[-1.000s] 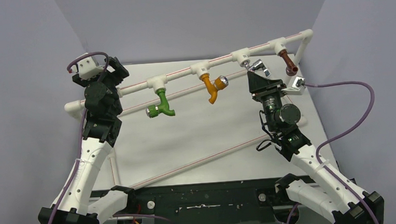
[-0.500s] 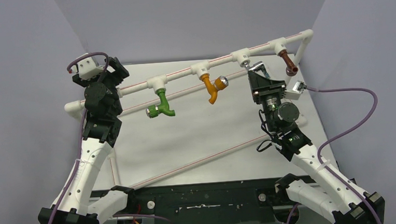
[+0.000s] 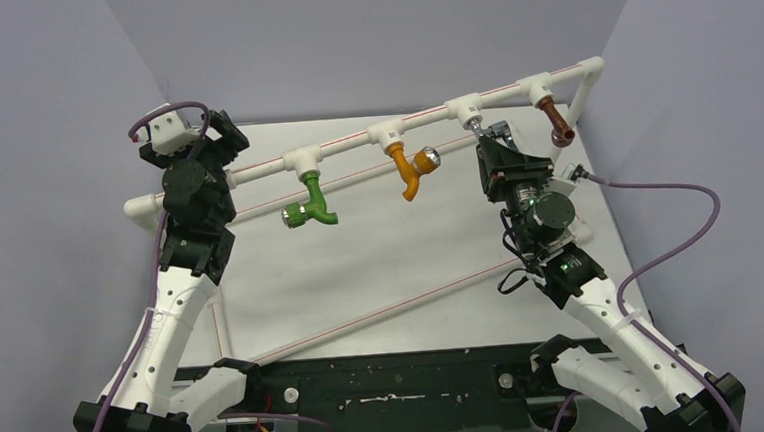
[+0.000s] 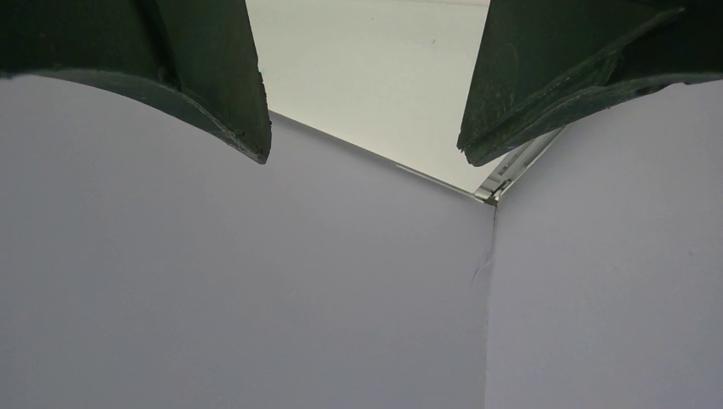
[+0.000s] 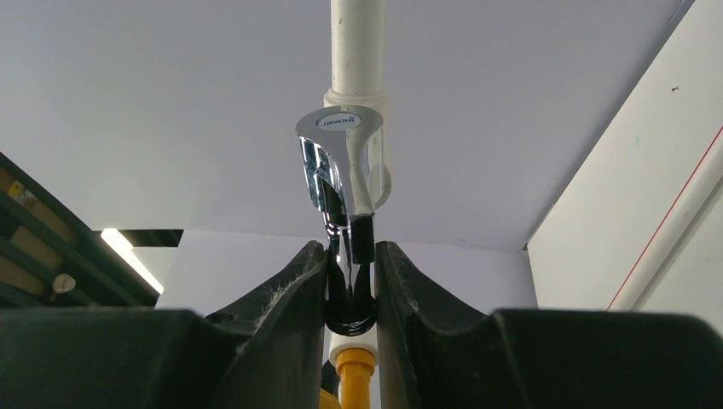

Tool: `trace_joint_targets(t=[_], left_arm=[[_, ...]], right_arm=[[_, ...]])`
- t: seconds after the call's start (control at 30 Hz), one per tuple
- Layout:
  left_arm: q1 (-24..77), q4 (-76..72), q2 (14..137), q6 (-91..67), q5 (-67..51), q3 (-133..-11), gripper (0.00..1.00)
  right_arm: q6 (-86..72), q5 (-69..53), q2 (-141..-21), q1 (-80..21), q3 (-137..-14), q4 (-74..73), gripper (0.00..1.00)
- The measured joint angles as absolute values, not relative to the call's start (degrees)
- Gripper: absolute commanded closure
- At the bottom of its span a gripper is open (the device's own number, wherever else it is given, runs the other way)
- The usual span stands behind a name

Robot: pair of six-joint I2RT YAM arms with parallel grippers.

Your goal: Install the water faucets

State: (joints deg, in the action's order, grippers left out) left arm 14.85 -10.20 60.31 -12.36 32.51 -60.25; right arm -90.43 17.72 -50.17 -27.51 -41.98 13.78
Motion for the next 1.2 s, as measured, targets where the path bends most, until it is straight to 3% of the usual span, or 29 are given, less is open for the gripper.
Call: trace_joint_targets(t=[0.47, 0.7, 1.2], left_arm=[[14.8, -10.4, 60.2, -12.8, 32.1, -60.1, 0.21], [14.8, -10.5, 60.1, -12.9, 32.0, -60.0, 0.21], [14.8, -10.5, 59.9, -12.9, 31.4, -59.8, 0.21]], right_arm=[[-97.8, 17.1, -50.5, -27.4, -45.6, 5.9, 1.0], [-97.8, 17.1, -50.5, -27.4, -45.7, 5.7, 0.84], [-97.8, 17.1, -50.8, -27.1, -46.7, 4.2, 0.62]])
